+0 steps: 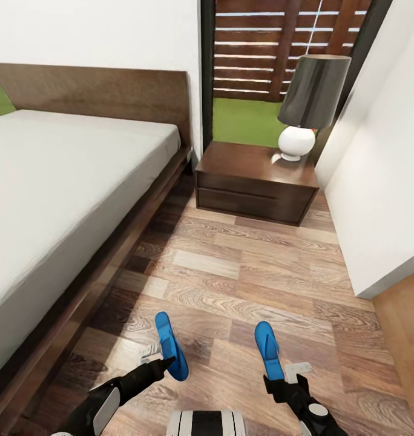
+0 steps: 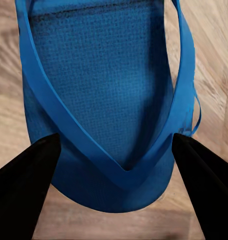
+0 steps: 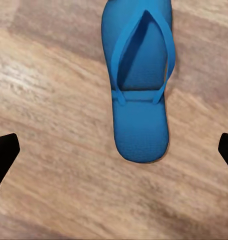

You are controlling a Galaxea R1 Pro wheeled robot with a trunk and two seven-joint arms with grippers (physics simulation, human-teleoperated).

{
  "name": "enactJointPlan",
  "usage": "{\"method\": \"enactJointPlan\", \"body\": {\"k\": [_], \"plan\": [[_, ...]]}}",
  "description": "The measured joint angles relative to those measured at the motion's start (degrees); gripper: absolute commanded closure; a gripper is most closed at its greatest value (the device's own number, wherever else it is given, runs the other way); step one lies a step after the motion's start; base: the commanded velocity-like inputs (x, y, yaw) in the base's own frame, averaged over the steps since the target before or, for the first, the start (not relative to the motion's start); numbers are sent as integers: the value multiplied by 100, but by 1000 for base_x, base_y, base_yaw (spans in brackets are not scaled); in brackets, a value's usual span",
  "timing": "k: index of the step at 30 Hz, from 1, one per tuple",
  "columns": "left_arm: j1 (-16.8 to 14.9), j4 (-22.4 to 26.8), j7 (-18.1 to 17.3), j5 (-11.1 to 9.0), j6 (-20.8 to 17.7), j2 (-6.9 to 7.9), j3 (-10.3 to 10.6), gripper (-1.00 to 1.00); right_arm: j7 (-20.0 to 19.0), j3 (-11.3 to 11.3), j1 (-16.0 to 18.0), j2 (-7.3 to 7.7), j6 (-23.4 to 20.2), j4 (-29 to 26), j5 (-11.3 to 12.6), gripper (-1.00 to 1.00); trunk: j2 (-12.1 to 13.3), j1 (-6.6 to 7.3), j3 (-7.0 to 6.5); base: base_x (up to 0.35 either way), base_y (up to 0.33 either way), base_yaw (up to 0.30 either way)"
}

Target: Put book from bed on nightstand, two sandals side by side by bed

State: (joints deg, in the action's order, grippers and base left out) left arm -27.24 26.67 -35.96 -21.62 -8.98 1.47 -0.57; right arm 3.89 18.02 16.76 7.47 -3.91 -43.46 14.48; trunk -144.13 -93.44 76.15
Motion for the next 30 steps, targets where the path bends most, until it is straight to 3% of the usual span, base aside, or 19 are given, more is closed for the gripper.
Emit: {"method": "enactJointPlan", "body": {"k": [4, 14, 25, 30], "plan": [[1, 82, 1, -127, 0, 128, -156, 100, 1, -21, 0, 8, -28, -193, 7, -100, -5, -10, 89, 0, 0, 0], [2, 84, 9, -225, 1, 127, -211, 100, 6, -24, 0, 1, -57, -212, 4, -100, -19, -36, 311, 0, 0, 0], [1, 85, 9, -232, 4, 119, -199, 100, 34, -17, 0, -16, -42, -161, 8, -100, -19, -36, 311, 1, 0, 0], [1, 84, 9, -232, 6, 103, -191, 100, 40, -21, 0, -14, -47, -160, 8, -100, -19, -33, 311, 213, 0, 0]]}}
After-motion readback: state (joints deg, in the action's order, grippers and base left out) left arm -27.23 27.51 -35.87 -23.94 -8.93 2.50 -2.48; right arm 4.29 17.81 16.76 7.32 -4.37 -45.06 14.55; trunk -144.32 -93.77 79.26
